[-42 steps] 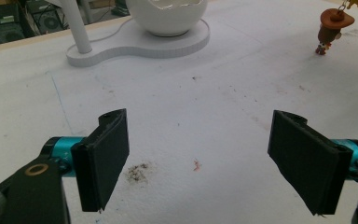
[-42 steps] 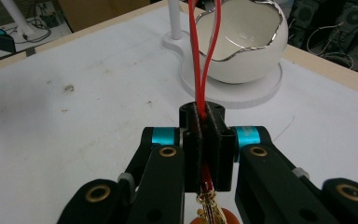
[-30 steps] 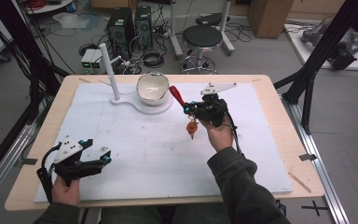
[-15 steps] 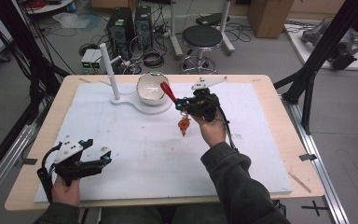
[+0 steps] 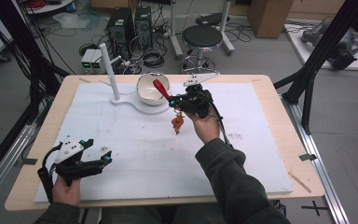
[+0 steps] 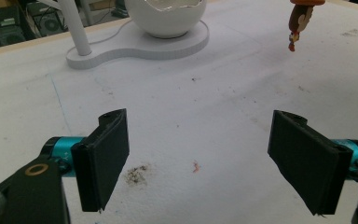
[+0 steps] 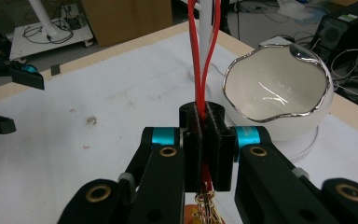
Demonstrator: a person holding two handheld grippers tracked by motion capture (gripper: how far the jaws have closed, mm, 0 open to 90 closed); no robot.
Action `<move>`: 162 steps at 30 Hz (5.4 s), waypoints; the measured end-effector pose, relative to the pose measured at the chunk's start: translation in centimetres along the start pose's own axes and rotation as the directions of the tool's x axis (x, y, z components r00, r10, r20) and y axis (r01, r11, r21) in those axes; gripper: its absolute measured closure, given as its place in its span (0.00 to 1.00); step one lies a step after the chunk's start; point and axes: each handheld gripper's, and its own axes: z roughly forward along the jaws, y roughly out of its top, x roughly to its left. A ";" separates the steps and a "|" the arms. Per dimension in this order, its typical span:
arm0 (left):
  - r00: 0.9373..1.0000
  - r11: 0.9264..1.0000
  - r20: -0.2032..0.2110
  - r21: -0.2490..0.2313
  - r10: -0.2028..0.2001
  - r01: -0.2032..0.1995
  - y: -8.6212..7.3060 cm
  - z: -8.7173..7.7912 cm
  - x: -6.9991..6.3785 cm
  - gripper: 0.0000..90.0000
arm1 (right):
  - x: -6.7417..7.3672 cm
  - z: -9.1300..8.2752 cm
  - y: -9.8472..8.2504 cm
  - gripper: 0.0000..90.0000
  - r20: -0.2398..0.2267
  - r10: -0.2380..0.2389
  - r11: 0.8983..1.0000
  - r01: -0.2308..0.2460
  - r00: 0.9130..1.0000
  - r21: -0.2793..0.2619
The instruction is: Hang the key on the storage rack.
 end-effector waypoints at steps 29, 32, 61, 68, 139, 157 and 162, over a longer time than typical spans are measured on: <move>1.000 1.000 0.004 0.002 -0.016 0.016 0.0 0.4 0.3 0.23 | 1.0 4.1 3.6 0.96 -0.070 -0.026 1.000 0.027 0.997 0.010; 1.000 1.000 0.004 0.001 -0.016 0.016 0.0 0.4 0.3 0.23 | 0.9 4.4 3.8 0.96 -0.069 -0.031 0.999 0.032 0.997 0.008; 1.000 1.000 -0.001 -0.005 -0.013 0.013 -0.1 0.1 0.4 0.23 | 1.6 8.6 5.9 0.96 -0.112 -0.035 0.999 0.038 0.993 0.020; 1.000 1.000 -0.002 -0.006 -0.014 0.014 -0.2 0.0 0.5 0.23 | 1.6 9.3 6.2 0.96 -0.113 -0.026 0.999 0.029 0.993 0.019; 1.000 1.000 -0.007 -0.008 -0.022 0.022 -0.3 -0.2 0.8 0.23 | 2.1 19.1 8.0 0.95 -0.003 -0.010 0.988 0.011 1.000 0.156; 1.000 1.000 -0.006 -0.009 -0.023 0.023 -0.3 -0.2 0.8 0.23 | 1.8 20.0 7.6 0.96 0.027 0.001 0.981 -0.006 1.000 0.194; 1.000 1.000 -0.006 -0.009 -0.023 0.023 -0.3 -0.2 0.8 0.23 | 1.8 20.3 7.5 0.95 0.037 0.004 0.979 -0.012 0.999 0.203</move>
